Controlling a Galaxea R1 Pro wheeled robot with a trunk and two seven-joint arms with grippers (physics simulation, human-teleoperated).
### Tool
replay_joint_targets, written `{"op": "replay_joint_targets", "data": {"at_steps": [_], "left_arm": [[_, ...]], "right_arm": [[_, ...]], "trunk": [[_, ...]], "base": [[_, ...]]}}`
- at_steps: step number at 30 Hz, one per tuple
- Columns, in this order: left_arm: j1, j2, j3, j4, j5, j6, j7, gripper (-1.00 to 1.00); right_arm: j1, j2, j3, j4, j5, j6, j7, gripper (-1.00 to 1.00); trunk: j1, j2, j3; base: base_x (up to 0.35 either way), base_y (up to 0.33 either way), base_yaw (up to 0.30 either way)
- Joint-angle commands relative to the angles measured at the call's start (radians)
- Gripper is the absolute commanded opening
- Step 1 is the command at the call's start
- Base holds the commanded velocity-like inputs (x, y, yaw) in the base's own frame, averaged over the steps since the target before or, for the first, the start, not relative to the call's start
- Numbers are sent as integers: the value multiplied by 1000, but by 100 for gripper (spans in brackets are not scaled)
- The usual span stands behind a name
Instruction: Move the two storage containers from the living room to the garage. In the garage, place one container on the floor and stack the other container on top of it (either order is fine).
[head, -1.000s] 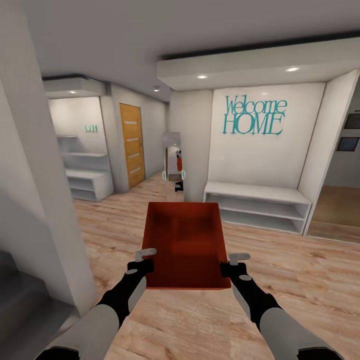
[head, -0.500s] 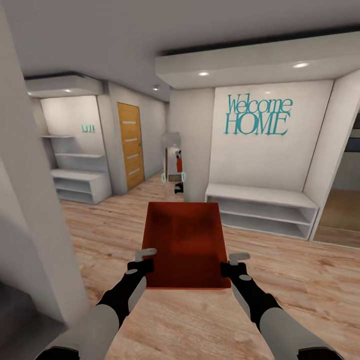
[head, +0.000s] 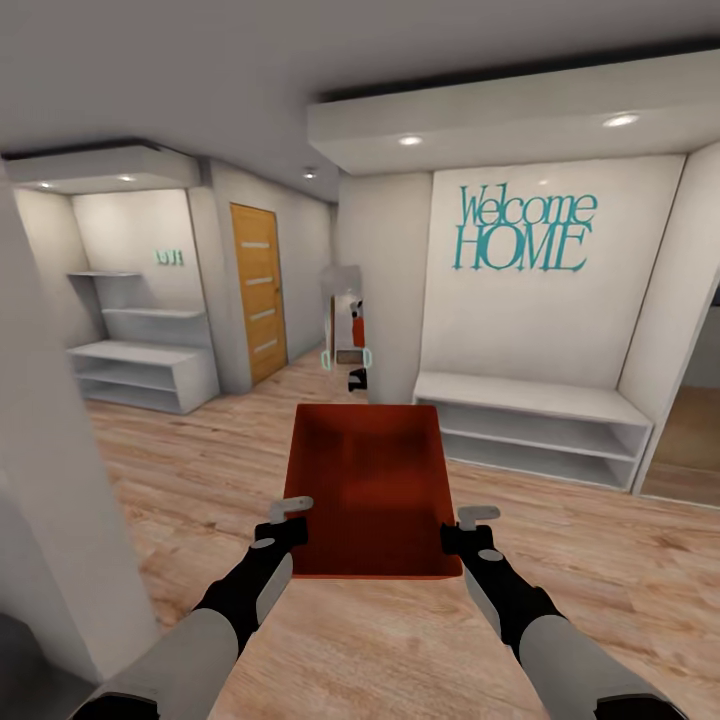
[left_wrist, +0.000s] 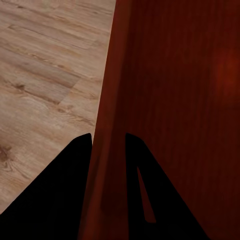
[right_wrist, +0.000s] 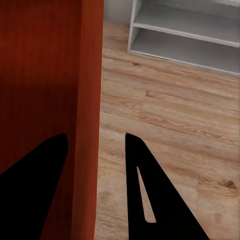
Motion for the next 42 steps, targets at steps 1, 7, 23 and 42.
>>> {"op": "replay_joint_targets", "data": {"at_steps": [1,7,23,42], "left_arm": [[0,53,-3,0,22,5,11,-100],[0,53,-3,0,22,5,11,-100],[0,53,-3,0,22,5,11,-100],[0,53,-3,0,22,5,11,-100]], "right_arm": [[-1,-1,-63,-19,4,-41,-7,-100],[-1,-1,-63,-19,4,-42,-7,-100],[-1,-1,-63,-18,3,-41,-7,-100],[-1,-1,-63,-18,4,-40,-7,-100]], "trunk": [[1,-1,0],[1,-1,0],[1,-1,0],[1,-1,0]], "base": [[323,0,0],[323,0,0],[323,0,0],[323,0,1]]}}
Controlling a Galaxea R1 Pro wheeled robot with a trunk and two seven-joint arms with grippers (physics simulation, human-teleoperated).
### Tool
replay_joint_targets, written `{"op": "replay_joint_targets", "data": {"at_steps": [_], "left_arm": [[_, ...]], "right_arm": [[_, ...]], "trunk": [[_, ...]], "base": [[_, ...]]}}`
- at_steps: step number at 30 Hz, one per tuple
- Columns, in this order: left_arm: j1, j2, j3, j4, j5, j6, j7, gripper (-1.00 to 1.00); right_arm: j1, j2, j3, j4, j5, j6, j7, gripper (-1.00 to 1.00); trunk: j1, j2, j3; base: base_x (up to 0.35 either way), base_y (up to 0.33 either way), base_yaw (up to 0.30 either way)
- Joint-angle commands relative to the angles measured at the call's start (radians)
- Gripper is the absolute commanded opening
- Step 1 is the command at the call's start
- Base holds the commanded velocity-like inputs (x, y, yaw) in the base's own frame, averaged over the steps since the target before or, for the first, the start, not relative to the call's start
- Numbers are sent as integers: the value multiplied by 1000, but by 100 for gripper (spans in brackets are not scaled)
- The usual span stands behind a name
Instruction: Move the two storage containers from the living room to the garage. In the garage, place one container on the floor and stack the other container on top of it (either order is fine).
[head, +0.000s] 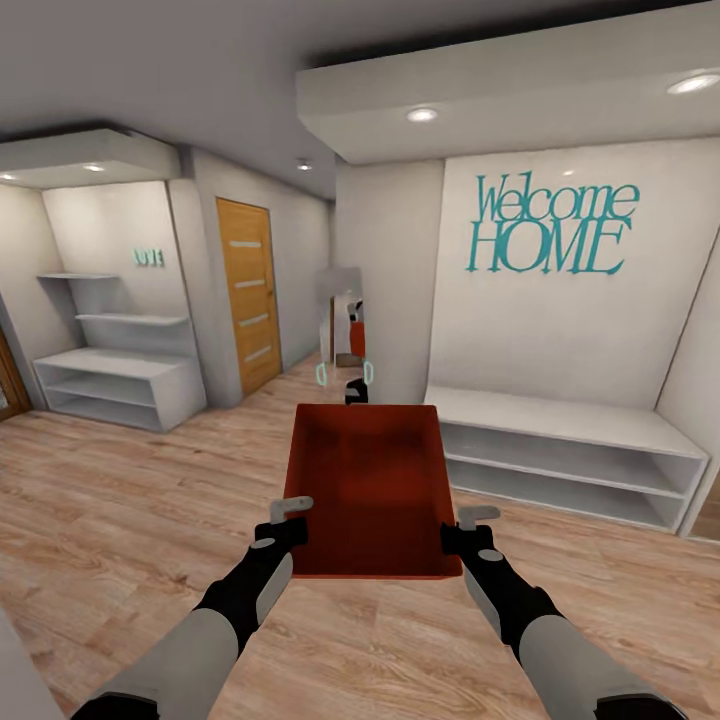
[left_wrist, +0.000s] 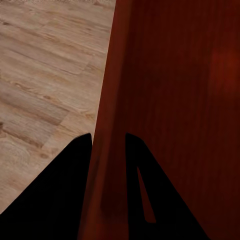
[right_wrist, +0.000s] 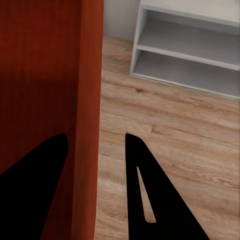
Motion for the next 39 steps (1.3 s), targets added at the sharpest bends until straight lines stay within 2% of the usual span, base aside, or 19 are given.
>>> {"op": "replay_joint_targets", "data": {"at_steps": [1,23,39], "left_arm": [[0,53,-3,0,22,5,11,-100],[0,53,-3,-1,22,5,11,-100],[0,53,-3,-3,22,4,11,-100]], "right_arm": [[-1,-1,-63,-18,4,-40,-7,-100],[-1,-3,-63,-18,5,-41,-5,-100],[-1,-4,-64,-19,5,-37,-5,-100]], "trunk": [[1,-1,0],[1,-1,0],[1,-1,0]], "base": [[323,0,55],[323,0,244],[323,0,18]]}}
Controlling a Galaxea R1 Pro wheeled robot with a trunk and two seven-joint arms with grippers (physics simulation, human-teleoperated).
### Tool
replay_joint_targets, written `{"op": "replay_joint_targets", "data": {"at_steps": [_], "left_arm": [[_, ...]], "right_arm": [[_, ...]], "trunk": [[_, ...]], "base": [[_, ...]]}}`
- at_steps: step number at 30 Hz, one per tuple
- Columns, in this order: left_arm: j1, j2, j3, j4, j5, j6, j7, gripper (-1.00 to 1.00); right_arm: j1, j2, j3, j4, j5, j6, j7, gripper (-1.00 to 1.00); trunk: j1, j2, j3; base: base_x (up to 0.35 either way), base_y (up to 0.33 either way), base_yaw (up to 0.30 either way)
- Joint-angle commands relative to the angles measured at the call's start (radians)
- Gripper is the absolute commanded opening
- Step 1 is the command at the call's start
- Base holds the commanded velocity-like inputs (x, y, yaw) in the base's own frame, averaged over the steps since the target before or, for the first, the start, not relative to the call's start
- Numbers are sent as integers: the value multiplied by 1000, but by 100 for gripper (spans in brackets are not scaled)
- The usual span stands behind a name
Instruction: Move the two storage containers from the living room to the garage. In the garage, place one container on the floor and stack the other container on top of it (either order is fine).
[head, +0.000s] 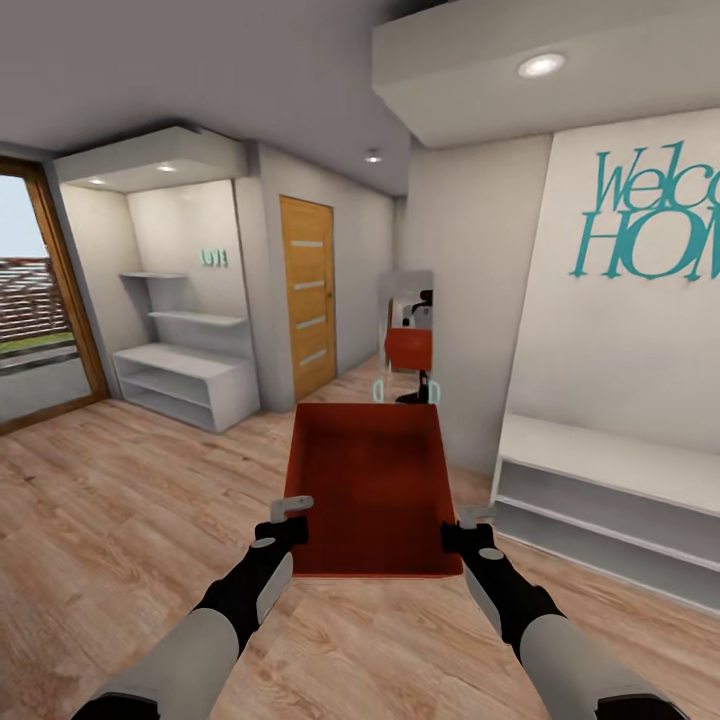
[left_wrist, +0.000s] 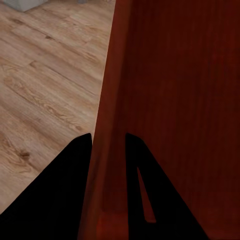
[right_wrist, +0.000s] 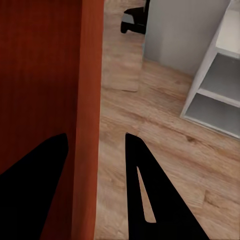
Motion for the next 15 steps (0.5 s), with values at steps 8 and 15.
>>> {"op": "replay_joint_targets", "data": {"at_steps": [8,15], "left_arm": [[1,55,-6,0,24,4,11,-100],[1,55,-6,0,29,4,11,-100]], "right_arm": [[-1,0,-66,-8,4,-45,-7,-100],[-1,0,-65,-6,3,-45,-8,-100]], "trunk": [[1,-1,0],[1,-1,0]], "base": [[323,0,0],[323,0,1]]}}
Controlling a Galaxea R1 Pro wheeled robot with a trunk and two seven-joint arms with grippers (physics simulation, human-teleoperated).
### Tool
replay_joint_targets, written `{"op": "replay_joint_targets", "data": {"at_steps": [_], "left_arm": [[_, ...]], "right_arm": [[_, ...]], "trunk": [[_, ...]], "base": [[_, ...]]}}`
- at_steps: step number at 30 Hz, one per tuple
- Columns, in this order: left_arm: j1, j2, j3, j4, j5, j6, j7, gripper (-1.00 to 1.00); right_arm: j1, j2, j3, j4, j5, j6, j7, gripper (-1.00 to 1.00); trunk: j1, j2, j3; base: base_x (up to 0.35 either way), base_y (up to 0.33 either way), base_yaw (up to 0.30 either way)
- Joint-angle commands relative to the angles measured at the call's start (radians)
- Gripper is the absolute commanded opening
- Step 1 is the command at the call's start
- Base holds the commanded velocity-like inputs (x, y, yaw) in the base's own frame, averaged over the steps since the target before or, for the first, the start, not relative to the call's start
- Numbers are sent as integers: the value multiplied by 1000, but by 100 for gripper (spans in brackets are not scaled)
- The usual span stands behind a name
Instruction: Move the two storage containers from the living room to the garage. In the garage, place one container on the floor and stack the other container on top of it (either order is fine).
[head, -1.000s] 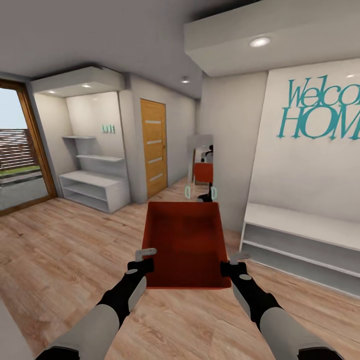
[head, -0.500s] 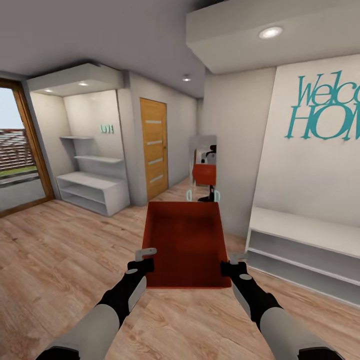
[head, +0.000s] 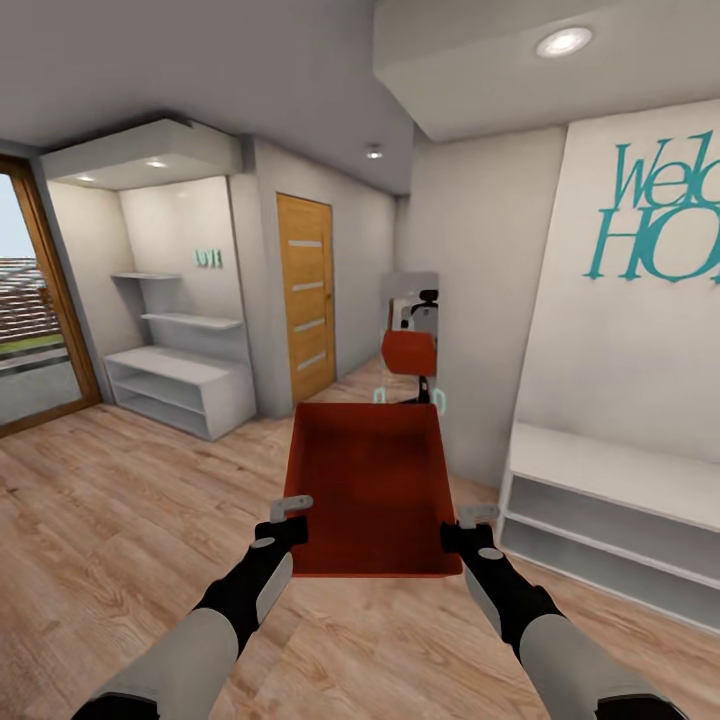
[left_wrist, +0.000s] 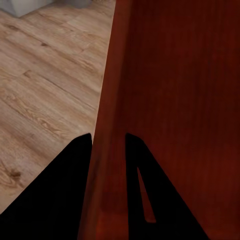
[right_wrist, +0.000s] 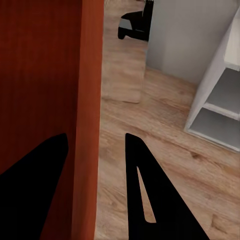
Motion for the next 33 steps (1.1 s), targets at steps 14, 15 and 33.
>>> {"op": "replay_joint_targets", "data": {"at_steps": [14,15,33], "left_arm": [[1,58,-2,0,25,3,11,-100],[1,58,-2,0,25,3,11,-100],[1,58,-2,0,25,3,11,-100]], "right_arm": [[-1,-3,-66,-4,4,-43,-6,-100],[-1,-3,-66,-4,4,-44,-6,-100],[-1,-5,-67,-4,4,-47,-6,-100]], "trunk": [[1,-1,0],[1,-1,0],[1,-1,0]], "base": [[323,0,215],[323,0,266],[323,0,266]]}}
